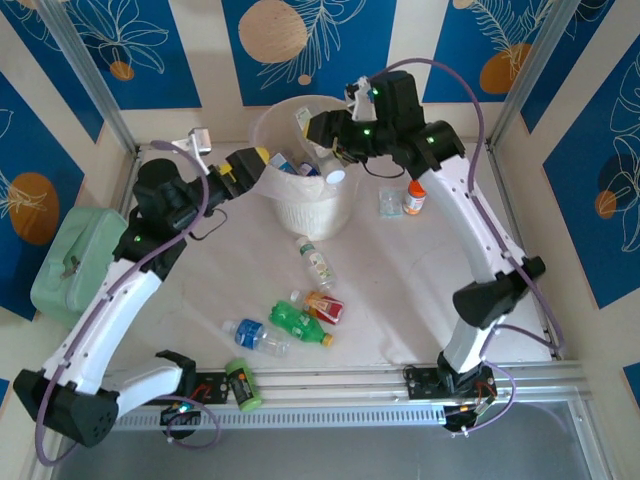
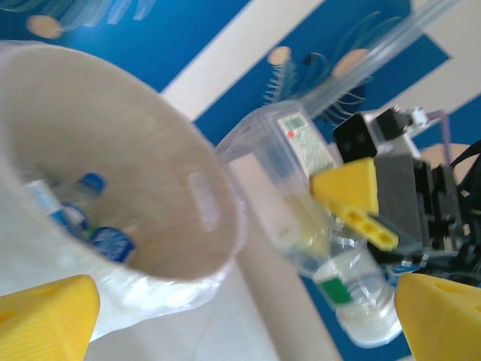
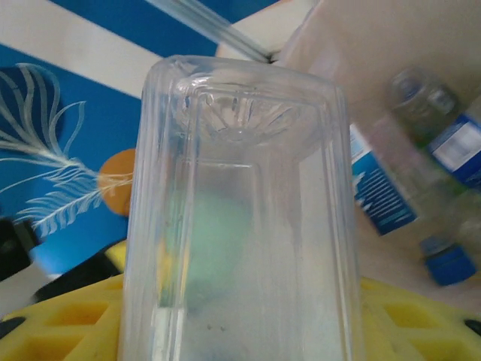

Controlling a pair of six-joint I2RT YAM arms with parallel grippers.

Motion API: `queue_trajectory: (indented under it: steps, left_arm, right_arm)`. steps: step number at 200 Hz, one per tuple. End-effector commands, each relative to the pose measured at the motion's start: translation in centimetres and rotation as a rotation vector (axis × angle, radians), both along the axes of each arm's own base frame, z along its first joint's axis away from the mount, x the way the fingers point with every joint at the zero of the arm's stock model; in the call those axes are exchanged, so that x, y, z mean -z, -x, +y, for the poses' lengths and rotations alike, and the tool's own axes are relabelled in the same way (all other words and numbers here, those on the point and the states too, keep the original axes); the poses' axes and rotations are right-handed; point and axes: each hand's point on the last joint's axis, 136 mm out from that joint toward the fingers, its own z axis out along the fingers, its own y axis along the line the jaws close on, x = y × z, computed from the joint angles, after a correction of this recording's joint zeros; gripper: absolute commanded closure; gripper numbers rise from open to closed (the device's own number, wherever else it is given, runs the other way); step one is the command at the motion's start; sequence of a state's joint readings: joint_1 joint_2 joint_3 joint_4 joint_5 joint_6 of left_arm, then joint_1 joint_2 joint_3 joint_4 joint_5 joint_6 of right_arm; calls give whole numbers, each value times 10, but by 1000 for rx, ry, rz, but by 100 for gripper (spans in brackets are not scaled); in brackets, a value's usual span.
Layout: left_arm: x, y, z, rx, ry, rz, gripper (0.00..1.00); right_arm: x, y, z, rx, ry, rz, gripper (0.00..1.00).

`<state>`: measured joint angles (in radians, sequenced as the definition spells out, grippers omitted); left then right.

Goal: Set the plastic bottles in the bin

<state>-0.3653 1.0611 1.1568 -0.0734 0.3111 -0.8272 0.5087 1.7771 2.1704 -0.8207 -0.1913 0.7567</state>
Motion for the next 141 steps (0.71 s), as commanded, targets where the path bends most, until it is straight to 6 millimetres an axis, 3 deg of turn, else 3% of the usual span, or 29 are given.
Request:
queue_trajectory:
  steps: [1,55,79,97,141]
  left_arm:
    - [46,-3,36,-172,-181,120,1]
    - [138,34,80,-321,-350,471,9]
    - [171,59,91,-342,-381,595,11]
    - [184,76,99,-350,-407,651,11]
    - [216,123,125,-417,-469,811,10]
  right_arm:
    - [21,-24,-7,38,134,-16,58]
    - [73,-76,-8,101,300,16,55]
    - [84,-86,-10,119,289,43,38]
    - [83,-89,-11,127,280,39,25]
    - [57,-85,-12,125,240,-8,15]
